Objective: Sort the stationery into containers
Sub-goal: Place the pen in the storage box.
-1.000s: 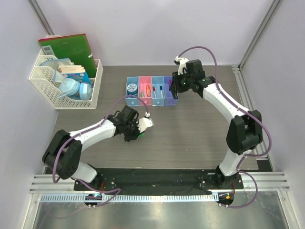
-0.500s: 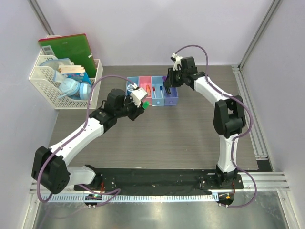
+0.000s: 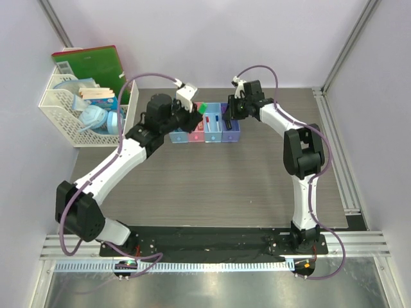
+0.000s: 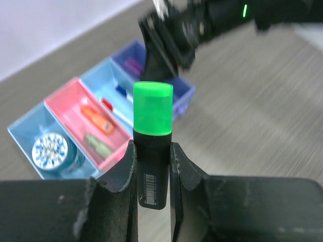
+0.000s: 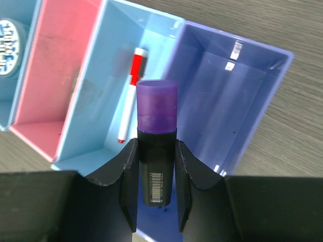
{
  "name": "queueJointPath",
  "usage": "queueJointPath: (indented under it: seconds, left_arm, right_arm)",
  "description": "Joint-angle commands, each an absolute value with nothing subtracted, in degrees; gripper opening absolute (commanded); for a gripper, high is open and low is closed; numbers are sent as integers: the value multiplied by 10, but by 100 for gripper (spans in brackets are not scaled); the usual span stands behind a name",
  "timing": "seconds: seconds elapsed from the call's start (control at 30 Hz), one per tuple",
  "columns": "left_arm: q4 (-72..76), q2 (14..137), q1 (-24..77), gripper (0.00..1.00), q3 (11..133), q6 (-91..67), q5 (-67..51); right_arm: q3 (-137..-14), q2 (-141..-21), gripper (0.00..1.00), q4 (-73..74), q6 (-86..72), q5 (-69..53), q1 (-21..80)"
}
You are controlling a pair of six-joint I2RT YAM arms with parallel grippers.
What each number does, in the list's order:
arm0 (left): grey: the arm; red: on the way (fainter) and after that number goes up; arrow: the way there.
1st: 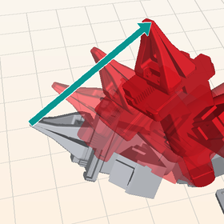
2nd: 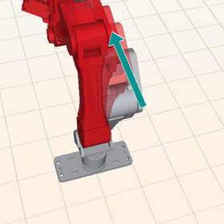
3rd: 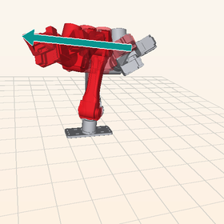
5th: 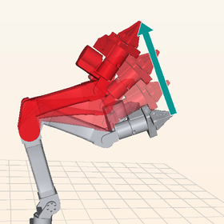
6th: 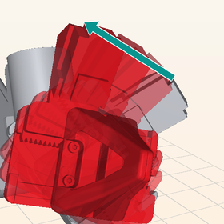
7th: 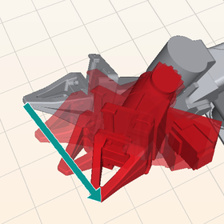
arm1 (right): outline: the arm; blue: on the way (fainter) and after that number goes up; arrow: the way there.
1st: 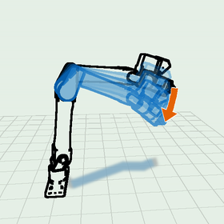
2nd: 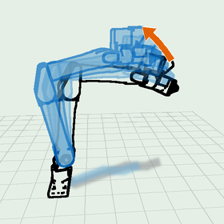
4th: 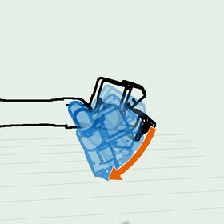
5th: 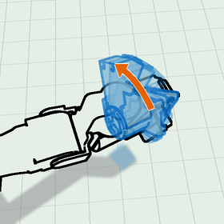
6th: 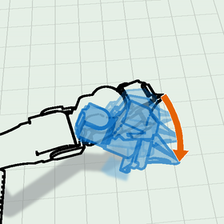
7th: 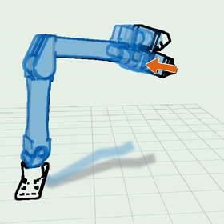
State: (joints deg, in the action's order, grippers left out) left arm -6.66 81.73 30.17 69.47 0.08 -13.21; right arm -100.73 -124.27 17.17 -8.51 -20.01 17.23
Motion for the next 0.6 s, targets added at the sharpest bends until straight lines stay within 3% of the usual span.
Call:
queueJointPath:
  seconds: [0.0, 0.1, 0.13, 0.2, 0.23, 0.37, 0.57]
  left_arm:
    - [-31, 850, 297, 0, 774, -46, -103]
    - [-22, 874, 296, 0, 786, -46, -90]
    - [-18, 881, 296, 0, 787, -46, -82]
    - [-16, 909, 295, 0, 799, -56, -78]
    - [-15, 917, 295, 0, 803, -63, -71]
    - [-10, 962, 294, 0, 824, -108, -67]
    - [-15, 1007, 294, 0, 849, -136, -24]
  right_arm:
    - [-1018, -1245, 1, 151, -76, -188, 164]
    - [-1020, -1246, 21, 154, -69, -186, 163]
    - [-1023, -1245, 37, 157, -66, -187, 163]
    - [-1027, -1233, 51, 174, -57, -195, 163]
    - [-1028, -1225, 63, 183, -53, -197, 163]
    - [-1024, -1174, 79, 214, -32, -201, 162]
    - [-962, -1036, 82, 238, 13, -193, 142]
